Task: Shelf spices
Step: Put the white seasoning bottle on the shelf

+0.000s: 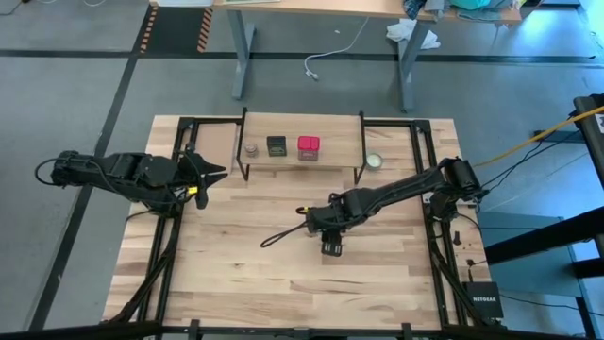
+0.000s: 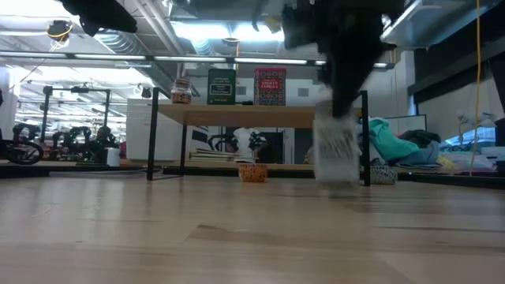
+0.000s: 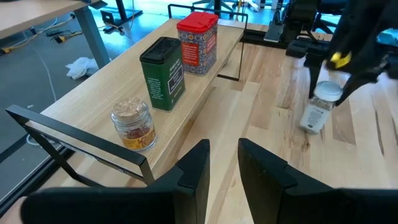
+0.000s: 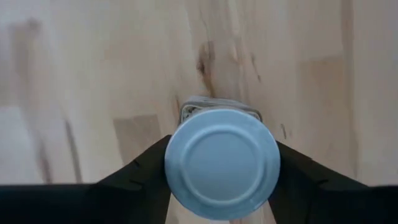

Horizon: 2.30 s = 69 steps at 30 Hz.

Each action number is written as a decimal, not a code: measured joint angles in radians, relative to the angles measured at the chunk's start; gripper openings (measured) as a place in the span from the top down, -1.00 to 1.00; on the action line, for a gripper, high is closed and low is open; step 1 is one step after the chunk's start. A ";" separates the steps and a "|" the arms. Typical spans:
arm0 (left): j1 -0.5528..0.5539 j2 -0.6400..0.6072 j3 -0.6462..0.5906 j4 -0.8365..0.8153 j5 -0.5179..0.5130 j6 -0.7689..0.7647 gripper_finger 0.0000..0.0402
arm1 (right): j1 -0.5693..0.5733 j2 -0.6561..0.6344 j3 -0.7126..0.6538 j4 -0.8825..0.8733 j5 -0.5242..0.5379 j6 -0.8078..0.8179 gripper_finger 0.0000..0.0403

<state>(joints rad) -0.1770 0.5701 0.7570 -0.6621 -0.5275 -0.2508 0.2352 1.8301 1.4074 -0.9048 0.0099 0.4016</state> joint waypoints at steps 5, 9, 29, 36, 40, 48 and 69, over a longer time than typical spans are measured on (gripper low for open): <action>0.000 0.000 0.000 0.000 0.000 0.000 0.62 | 0.000 -0.004 0.168 -0.145 0.042 -0.060 -0.01; 0.000 0.000 0.000 0.000 0.000 0.000 0.62 | 0.000 -0.004 0.348 -0.372 0.149 -0.107 -0.01; 0.000 0.000 0.000 -0.008 0.015 -0.011 0.62 | -0.421 -0.005 0.645 -0.661 0.237 -0.603 -0.01; 0.000 0.000 0.000 -0.011 0.019 -0.011 0.62 | -0.549 -0.005 0.645 -0.631 0.086 -0.702 -0.01; 0.000 0.000 0.000 -0.012 0.019 -0.011 0.62 | -0.586 -0.005 0.645 -0.641 0.001 -0.755 -0.01; 0.000 0.000 0.000 -0.017 0.019 -0.011 0.62 | -0.621 -0.005 0.641 -0.664 -0.065 -0.817 -0.01; 0.000 0.000 0.000 -0.029 0.019 -0.019 0.62 | -0.629 -0.006 0.559 -0.628 -0.091 -0.826 -0.01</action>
<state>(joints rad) -0.1772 0.5701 0.7567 -0.6907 -0.5087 -0.2695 -0.3939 1.8240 1.9663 -1.5325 -0.0814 -0.4243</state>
